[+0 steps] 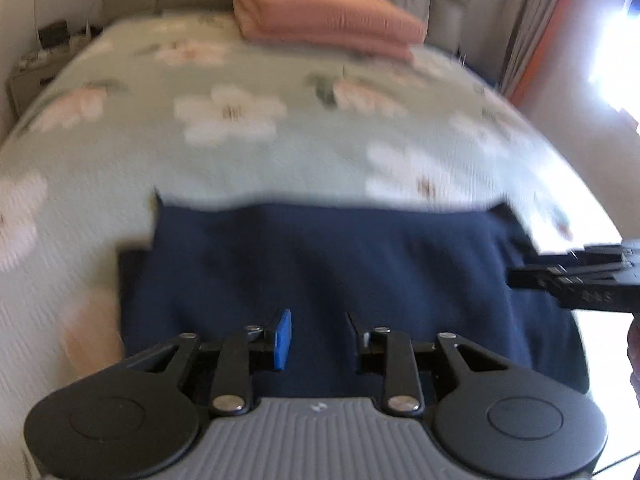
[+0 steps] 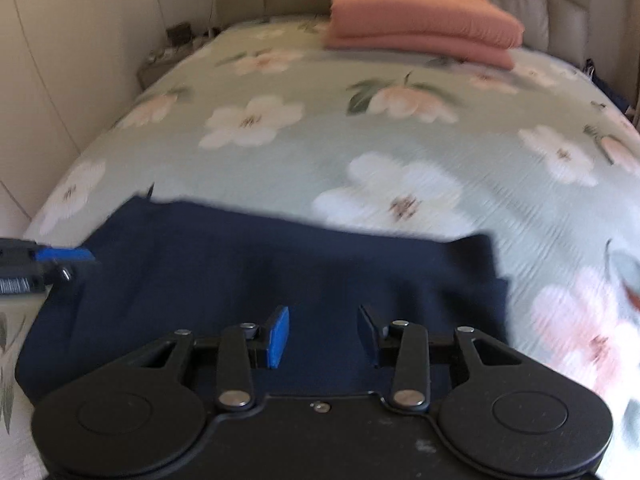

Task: Fold large clothes

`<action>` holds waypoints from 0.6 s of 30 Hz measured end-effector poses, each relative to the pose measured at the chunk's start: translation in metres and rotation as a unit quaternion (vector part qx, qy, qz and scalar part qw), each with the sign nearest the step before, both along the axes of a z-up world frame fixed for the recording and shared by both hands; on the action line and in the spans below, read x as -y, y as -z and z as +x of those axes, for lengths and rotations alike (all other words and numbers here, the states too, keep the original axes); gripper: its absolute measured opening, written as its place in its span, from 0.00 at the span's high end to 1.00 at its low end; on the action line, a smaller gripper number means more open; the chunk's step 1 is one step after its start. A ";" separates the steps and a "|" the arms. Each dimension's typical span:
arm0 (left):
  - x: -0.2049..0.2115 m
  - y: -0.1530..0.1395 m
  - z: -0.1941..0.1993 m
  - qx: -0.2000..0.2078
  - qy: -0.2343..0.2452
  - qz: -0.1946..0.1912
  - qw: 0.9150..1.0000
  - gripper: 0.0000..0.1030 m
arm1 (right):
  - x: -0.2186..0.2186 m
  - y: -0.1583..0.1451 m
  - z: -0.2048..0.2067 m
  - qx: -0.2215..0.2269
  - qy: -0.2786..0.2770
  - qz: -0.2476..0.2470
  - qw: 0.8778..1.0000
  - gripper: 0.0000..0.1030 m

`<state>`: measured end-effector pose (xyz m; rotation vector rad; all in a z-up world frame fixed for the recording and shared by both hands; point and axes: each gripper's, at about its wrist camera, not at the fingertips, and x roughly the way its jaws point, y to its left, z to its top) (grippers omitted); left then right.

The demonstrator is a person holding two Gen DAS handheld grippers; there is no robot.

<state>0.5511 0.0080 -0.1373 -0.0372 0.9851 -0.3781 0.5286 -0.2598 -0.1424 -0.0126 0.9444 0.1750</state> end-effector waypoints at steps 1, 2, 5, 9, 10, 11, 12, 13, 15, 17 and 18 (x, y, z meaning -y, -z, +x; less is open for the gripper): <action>0.001 0.012 -0.005 -0.010 -0.001 0.005 1.000 0.71 | -0.004 0.013 0.000 -0.008 0.005 -0.003 1.000 0.63; 0.000 0.024 -0.009 -0.017 -0.005 0.013 1.000 0.71 | -0.004 0.025 0.001 -0.017 0.013 -0.006 1.000 0.67; -0.015 0.050 -0.017 -0.025 -0.022 0.013 0.999 0.76 | 0.004 0.060 0.003 -0.040 0.044 -0.006 0.998 0.69; -0.060 0.056 -0.017 -0.059 -0.076 -0.074 0.993 0.92 | 0.020 0.063 -0.008 -0.037 0.074 -0.001 0.997 0.70; -0.069 0.055 -0.018 -0.066 -0.089 -0.078 0.991 0.96 | 0.023 0.062 -0.012 -0.040 0.079 -0.002 0.996 0.70; -0.076 0.054 -0.020 -0.068 -0.093 -0.083 0.990 0.96 | 0.027 0.061 -0.015 -0.044 0.086 -0.004 0.995 0.70; -0.081 0.052 -0.022 -0.069 -0.093 -0.086 0.990 0.96 | 0.033 0.060 -0.019 -0.050 0.094 -0.003 0.994 0.70; -0.083 0.049 -0.026 -0.070 -0.091 -0.084 0.990 0.96 | 0.039 0.057 -0.023 -0.054 0.102 0.002 0.993 0.70; -0.082 0.042 -0.034 -0.065 -0.079 -0.060 0.993 0.95 | 0.048 0.049 -0.035 -0.054 0.111 0.009 0.992 0.70; -0.078 0.040 -0.044 -0.062 -0.071 -0.033 0.995 0.93 | 0.053 0.042 -0.049 -0.049 0.122 0.002 0.991 0.70; -0.076 0.040 -0.049 -0.061 -0.068 -0.023 0.996 0.92 | 0.055 0.040 -0.057 -0.048 0.127 -0.003 0.991 0.70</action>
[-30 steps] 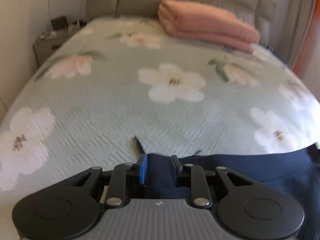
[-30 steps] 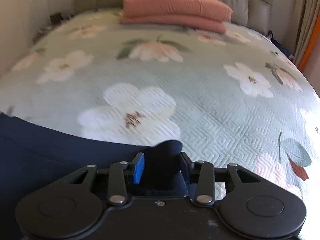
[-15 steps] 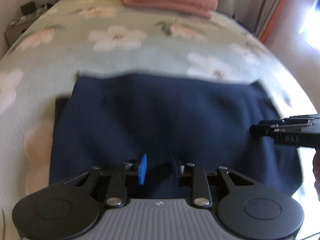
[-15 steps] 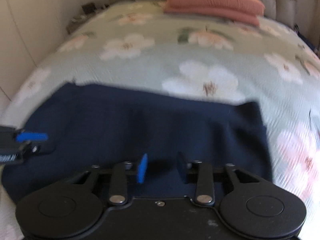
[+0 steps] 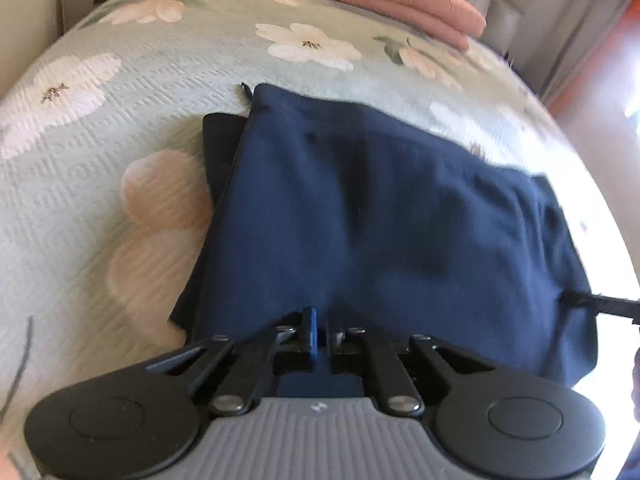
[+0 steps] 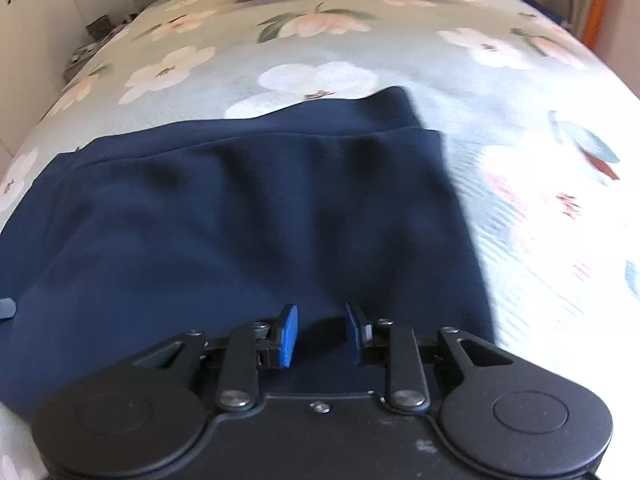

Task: Fold large clothes

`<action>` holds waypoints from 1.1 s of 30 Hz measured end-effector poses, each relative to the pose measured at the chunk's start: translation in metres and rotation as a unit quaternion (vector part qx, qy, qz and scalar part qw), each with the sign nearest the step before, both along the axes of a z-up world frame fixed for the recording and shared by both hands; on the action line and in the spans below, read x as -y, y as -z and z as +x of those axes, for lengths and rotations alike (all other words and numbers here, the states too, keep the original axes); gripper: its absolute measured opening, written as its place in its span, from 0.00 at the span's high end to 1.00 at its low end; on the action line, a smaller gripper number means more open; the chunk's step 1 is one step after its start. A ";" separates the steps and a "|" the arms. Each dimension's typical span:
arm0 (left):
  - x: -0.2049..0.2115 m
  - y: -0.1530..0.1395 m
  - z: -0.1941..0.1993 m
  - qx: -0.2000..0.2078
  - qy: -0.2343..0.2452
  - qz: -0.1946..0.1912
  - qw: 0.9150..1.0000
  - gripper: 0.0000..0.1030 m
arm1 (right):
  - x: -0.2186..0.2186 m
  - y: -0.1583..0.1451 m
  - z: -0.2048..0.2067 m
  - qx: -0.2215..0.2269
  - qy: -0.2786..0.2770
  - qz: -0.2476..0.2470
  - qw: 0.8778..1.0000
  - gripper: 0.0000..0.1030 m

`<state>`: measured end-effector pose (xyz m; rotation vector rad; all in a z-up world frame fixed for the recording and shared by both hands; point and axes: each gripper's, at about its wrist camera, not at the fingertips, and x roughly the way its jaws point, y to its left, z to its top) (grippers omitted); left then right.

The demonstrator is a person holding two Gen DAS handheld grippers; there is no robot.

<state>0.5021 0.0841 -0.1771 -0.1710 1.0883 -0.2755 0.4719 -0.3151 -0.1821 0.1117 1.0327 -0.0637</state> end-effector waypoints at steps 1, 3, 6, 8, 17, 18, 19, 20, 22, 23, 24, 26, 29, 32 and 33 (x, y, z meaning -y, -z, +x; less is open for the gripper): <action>0.002 0.001 -0.006 -0.001 0.003 0.012 1.000 0.91 | 0.002 0.001 -0.007 -0.001 0.007 -0.005 1.000 0.70; 0.004 0.007 -0.015 -0.006 0.004 0.034 0.999 0.91 | 0.009 0.010 -0.019 -0.018 0.021 -0.016 0.999 0.70; -0.003 0.021 -0.021 -0.018 -0.010 0.036 0.999 0.91 | 0.021 0.034 -0.033 -0.046 0.036 -0.020 0.998 0.70; -0.009 0.024 -0.021 -0.019 -0.016 0.021 0.999 0.91 | 0.022 0.035 -0.039 -0.034 0.025 -0.025 0.999 0.71; -0.038 0.025 -0.028 -0.046 -0.050 -0.004 0.998 0.95 | 0.029 0.033 -0.048 -0.045 0.028 -0.035 0.998 0.71; -0.040 0.023 -0.031 -0.048 -0.050 0.001 0.998 0.94 | 0.031 0.032 -0.049 -0.048 0.028 -0.038 0.998 0.71; -0.041 0.018 -0.033 -0.048 -0.049 0.005 0.998 0.90 | 0.031 0.030 -0.049 -0.050 0.032 -0.039 0.997 0.71; -0.043 0.012 -0.035 -0.044 -0.049 0.008 0.998 0.87 | 0.032 0.027 -0.051 -0.049 0.038 -0.036 0.997 0.71; -0.048 -0.002 -0.035 -0.024 -0.049 0.002 0.999 0.68 | 0.035 0.020 -0.055 -0.041 0.046 -0.025 0.998 0.68; -0.051 -0.006 -0.032 -0.014 -0.048 0.001 0.999 0.61 | 0.035 0.017 -0.057 -0.034 0.049 -0.020 0.998 0.67; -0.054 -0.010 -0.028 -0.004 -0.048 0.005 0.999 0.43 | 0.034 0.013 -0.060 -0.026 0.053 -0.015 0.998 0.67; -0.060 -0.013 -0.016 0.008 -0.051 0.015 0.999 0.20 | 0.029 0.007 -0.063 -0.015 0.057 -0.003 0.998 0.66; -0.071 -0.003 0.010 -0.005 -0.035 -0.019 0.999 0.20 | 0.014 0.003 -0.061 -0.015 0.053 0.010 0.998 0.63; -0.080 0.016 0.029 -0.026 -0.029 -0.065 0.997 0.23 | -0.007 -0.001 -0.057 -0.016 0.036 0.004 0.999 0.62; -0.082 0.024 0.036 -0.037 -0.026 -0.086 0.995 0.24 | -0.010 -0.001 -0.053 -0.016 0.031 0.002 0.999 0.61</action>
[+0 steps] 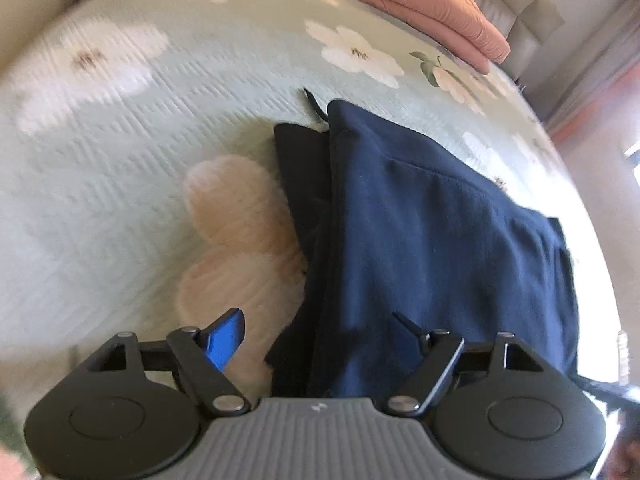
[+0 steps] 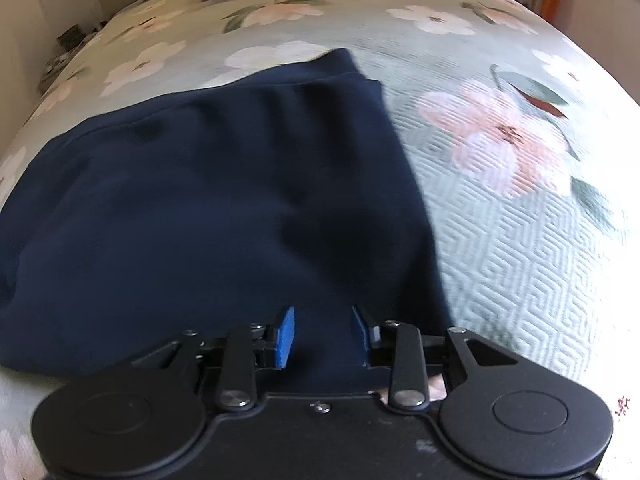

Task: Fold large clothes

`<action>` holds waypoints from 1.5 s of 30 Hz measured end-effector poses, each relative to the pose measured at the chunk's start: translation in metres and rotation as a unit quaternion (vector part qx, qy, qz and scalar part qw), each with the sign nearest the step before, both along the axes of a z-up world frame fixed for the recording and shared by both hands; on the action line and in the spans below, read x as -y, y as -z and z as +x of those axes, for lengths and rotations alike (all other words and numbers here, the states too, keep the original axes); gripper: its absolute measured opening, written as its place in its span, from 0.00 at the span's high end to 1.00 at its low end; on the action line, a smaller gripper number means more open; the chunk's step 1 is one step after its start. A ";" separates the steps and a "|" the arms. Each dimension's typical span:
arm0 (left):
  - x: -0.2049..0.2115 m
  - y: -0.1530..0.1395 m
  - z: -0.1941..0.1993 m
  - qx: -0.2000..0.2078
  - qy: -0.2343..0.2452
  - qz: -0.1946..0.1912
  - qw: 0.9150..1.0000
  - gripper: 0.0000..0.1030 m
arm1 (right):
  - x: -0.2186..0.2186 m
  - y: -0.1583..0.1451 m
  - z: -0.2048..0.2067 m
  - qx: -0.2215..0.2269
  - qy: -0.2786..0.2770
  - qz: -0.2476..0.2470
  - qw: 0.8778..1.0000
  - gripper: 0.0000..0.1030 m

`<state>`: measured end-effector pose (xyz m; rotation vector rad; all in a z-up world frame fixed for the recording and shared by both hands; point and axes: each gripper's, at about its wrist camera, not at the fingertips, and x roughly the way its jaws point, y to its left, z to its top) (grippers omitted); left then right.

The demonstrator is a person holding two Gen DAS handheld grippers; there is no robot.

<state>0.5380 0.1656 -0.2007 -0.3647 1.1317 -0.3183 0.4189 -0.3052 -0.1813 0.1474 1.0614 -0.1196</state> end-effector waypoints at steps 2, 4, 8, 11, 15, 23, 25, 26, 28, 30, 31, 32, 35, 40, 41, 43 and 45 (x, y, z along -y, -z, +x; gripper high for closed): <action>0.000 0.015 0.013 -0.016 0.008 -0.049 0.999 0.24 | -0.006 -0.001 0.002 0.000 -0.002 -0.004 1.000 0.61; -0.002 0.021 0.016 -0.009 0.010 -0.068 0.998 0.23 | -0.008 0.003 0.002 -0.001 0.003 -0.002 1.000 0.61; -0.005 0.030 0.023 -0.003 0.018 -0.104 0.994 0.21 | -0.009 0.008 -0.004 -0.008 0.019 0.011 1.000 0.61; -0.003 0.038 0.031 0.004 0.029 -0.133 0.991 0.17 | -0.016 0.012 -0.006 -0.008 0.029 0.015 0.999 0.60; 0.012 0.045 0.043 0.015 0.049 -0.153 0.987 0.34 | -0.018 0.004 -0.016 0.022 0.045 0.057 0.997 0.60; 0.022 0.037 0.040 0.024 0.042 -0.176 0.983 0.80 | -0.032 -0.015 -0.025 0.066 -0.011 0.037 0.997 0.60; 0.028 0.020 0.036 0.034 0.042 -0.175 0.983 0.81 | -0.036 -0.013 -0.019 0.070 -0.030 0.044 0.996 0.60; 0.034 0.008 0.034 0.041 0.045 -0.168 0.984 0.81 | -0.037 -0.011 -0.018 0.070 -0.037 0.049 0.996 0.60; 0.050 -0.019 0.030 0.061 0.056 -0.151 0.985 0.81 | -0.037 -0.007 -0.013 0.070 -0.045 0.063 0.995 0.60; 0.072 -0.048 0.027 0.074 0.070 -0.128 0.987 0.81 | -0.034 -0.006 -0.010 0.069 -0.051 0.081 0.993 0.60; 0.087 -0.063 0.026 0.079 0.076 -0.111 0.988 0.81 | -0.030 -0.007 -0.008 0.068 -0.052 0.090 0.992 0.60; 0.104 -0.078 0.025 0.082 0.084 -0.092 0.989 0.81 | -0.026 -0.009 -0.008 0.069 -0.055 0.099 0.991 0.60; 0.161 -0.114 0.022 0.087 0.102 -0.038 0.990 0.81 | -0.010 -0.016 -0.009 0.077 -0.063 0.110 0.989 0.60; 0.275 -0.152 0.014 0.089 0.132 0.044 0.986 0.79 | 0.036 -0.029 -0.012 0.083 -0.056 0.116 0.988 0.60; 0.298 -0.154 0.011 0.093 0.136 0.071 0.984 0.79 | 0.045 -0.031 -0.013 0.083 -0.051 0.117 0.988 0.60; 0.345 -0.155 0.005 0.107 0.145 0.113 0.977 0.74 | 0.068 -0.033 -0.017 0.085 -0.039 0.119 0.988 0.60; 0.382 -0.145 -0.002 0.109 0.159 0.122 0.974 0.68 | 0.087 -0.032 -0.019 0.084 -0.029 0.120 0.989 0.60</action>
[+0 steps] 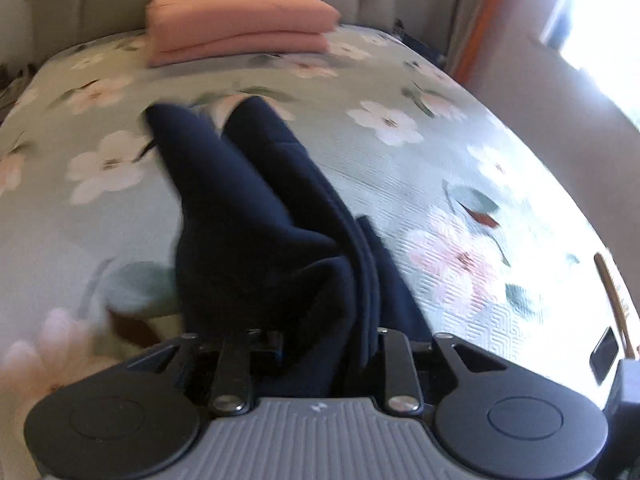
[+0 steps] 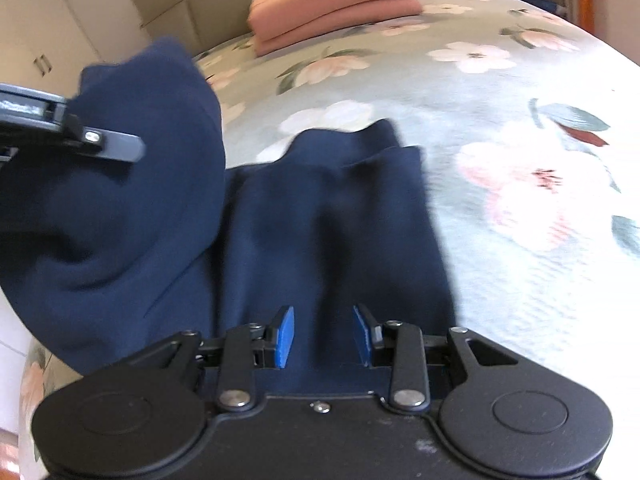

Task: Fold large clothes

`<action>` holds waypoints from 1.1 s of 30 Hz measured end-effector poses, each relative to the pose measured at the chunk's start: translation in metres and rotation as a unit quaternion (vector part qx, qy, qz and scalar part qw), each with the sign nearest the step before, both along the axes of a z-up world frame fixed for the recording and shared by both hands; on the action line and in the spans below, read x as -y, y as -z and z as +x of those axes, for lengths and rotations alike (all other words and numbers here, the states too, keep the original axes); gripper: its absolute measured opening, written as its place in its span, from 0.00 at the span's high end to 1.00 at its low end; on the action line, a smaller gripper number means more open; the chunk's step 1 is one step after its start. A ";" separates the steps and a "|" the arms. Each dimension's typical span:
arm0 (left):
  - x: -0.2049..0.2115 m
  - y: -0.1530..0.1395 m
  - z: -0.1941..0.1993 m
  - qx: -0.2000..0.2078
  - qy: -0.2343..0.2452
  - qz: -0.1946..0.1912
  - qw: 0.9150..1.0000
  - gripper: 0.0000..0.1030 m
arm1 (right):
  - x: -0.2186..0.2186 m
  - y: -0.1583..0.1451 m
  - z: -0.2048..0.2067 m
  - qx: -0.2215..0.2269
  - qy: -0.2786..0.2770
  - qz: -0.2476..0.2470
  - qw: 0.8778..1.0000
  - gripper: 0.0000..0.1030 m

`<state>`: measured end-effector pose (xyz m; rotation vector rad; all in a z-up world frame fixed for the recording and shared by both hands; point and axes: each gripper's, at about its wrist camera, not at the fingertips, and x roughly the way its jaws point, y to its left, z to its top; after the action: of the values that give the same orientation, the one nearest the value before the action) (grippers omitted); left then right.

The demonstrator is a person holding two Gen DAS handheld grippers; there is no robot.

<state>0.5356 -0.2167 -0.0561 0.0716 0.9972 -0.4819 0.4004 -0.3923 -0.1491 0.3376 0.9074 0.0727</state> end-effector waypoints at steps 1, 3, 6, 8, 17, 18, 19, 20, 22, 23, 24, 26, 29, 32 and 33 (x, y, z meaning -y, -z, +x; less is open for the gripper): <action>0.018 0.010 -0.002 -0.006 0.001 0.001 1.000 0.67 | 0.007 0.001 -0.001 -0.001 0.005 0.000 1.000 0.60; 0.049 0.031 -0.008 -0.015 0.009 0.007 1.000 0.55 | 0.027 0.004 -0.003 -0.006 0.013 0.001 1.000 0.60; 0.079 0.055 -0.023 -0.017 0.040 -0.010 0.999 0.41 | 0.044 0.010 -0.004 -0.014 0.019 -0.002 1.000 0.60; 0.079 0.058 -0.035 -0.023 0.065 -0.033 0.997 0.39 | 0.055 0.011 -0.004 -0.016 0.018 -0.009 1.000 0.60; 0.009 0.054 -0.075 -0.193 0.127 -0.244 0.942 0.36 | 0.091 -0.008 0.015 -0.008 0.012 -0.041 0.999 0.60; 0.000 0.050 -0.079 -0.182 0.121 -0.238 0.946 0.37 | 0.094 -0.010 0.023 -0.004 0.011 -0.040 0.999 0.59; -0.009 0.042 -0.085 -0.162 0.114 -0.222 0.955 0.37 | 0.091 -0.015 0.029 0.001 0.007 -0.031 0.999 0.58; -0.018 0.034 -0.089 -0.142 0.109 -0.208 0.962 0.37 | 0.091 -0.020 0.036 0.005 0.002 -0.014 1.000 0.52; -0.038 0.016 -0.095 -0.101 0.090 -0.166 0.977 0.36 | 0.088 -0.031 0.048 0.013 -0.015 0.033 0.999 0.31; -0.045 0.009 -0.094 -0.085 0.082 -0.145 0.982 0.35 | 0.086 -0.036 0.055 0.015 -0.023 0.051 0.998 0.18; -0.052 0.006 -0.089 -0.075 0.076 -0.126 0.986 0.34 | 0.080 -0.040 0.063 0.016 -0.032 0.068 0.997 0.19; -0.061 -0.003 -0.094 -0.056 0.077 -0.079 0.992 0.32 | 0.069 -0.044 0.079 0.012 -0.046 0.101 0.994 0.18; -0.060 0.001 -0.098 -0.037 0.106 -0.001 0.994 0.28 | 0.057 -0.038 0.104 -0.018 -0.046 0.145 0.988 0.14; -0.036 0.016 -0.115 0.006 0.153 0.084 0.985 0.28 | 0.049 -0.023 0.125 -0.046 -0.044 0.177 0.982 0.12; -0.032 0.021 -0.119 0.026 0.164 0.103 0.981 0.28 | 0.049 -0.017 0.131 -0.057 -0.041 0.185 0.980 0.11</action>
<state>0.4168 -0.1848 -0.0776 0.4383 0.9864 -0.6720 0.5318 -0.4417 -0.1319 0.6550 1.0215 0.3020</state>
